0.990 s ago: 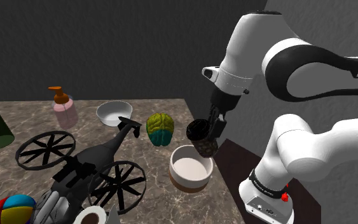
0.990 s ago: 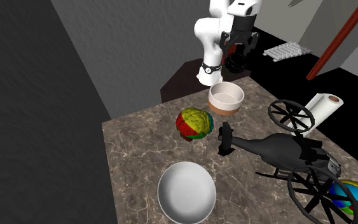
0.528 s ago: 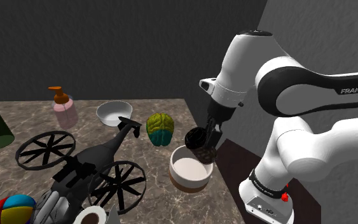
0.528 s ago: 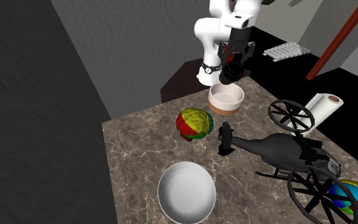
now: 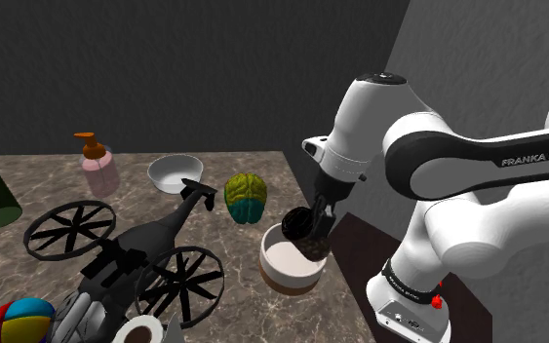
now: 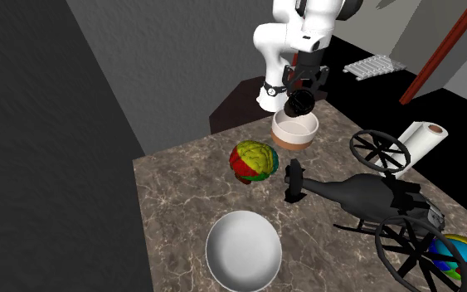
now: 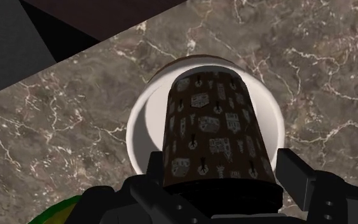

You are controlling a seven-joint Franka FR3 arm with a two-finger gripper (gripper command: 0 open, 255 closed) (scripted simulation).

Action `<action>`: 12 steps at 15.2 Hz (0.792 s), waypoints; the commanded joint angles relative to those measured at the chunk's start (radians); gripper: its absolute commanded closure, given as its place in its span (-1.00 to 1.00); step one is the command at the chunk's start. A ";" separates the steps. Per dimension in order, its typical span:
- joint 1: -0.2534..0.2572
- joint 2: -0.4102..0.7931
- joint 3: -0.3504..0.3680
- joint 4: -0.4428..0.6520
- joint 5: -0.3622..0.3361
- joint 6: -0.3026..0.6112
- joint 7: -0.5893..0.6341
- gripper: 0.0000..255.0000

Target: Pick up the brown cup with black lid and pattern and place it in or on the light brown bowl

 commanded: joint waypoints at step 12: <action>0.000 0.003 0.001 -0.002 0.001 0.007 0.000 -1.00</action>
